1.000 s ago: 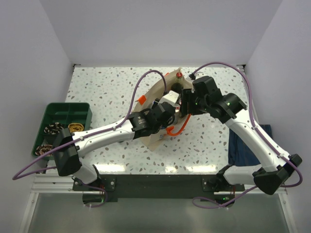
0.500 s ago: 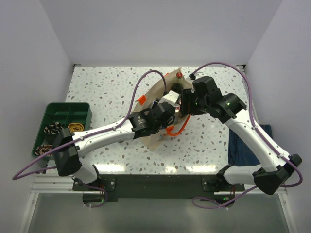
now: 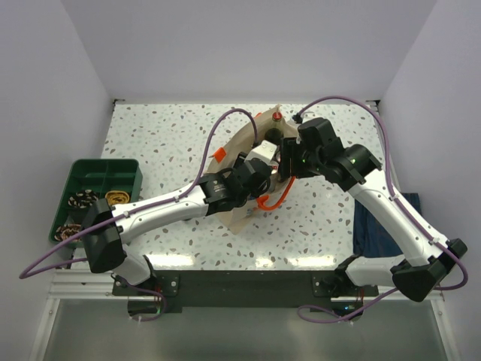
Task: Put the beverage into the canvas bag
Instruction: Place the drink in the canvas bag.
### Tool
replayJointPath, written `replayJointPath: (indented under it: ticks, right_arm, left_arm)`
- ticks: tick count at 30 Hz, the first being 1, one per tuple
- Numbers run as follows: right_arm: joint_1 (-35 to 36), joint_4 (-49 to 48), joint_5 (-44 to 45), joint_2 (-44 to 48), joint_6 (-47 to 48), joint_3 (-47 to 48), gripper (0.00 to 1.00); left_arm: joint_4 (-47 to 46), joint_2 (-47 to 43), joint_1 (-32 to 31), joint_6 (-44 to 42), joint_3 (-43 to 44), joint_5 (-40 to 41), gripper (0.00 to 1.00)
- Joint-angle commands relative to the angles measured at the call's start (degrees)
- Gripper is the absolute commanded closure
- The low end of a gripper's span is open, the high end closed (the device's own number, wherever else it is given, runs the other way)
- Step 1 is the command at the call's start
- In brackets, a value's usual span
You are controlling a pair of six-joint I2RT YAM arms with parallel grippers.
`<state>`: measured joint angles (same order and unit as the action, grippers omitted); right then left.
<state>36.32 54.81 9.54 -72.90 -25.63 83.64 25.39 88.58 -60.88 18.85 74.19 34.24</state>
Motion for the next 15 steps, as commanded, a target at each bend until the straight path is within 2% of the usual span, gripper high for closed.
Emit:
replayJointPath:
  ticks: [1,15]
  right_arm:
    - [-0.1,-1.5,0.9,0.5,0.6,1.1,0.37]
    - [-0.1,-1.9,0.5,0.3,0.6,0.7,0.37]
  left_arm:
    - [-0.4,-1.9,-0.3,-0.3,2.7,0.7,0.44]
    - [0.5,-2.7,-0.3,-0.6,4.5,1.4,0.40]
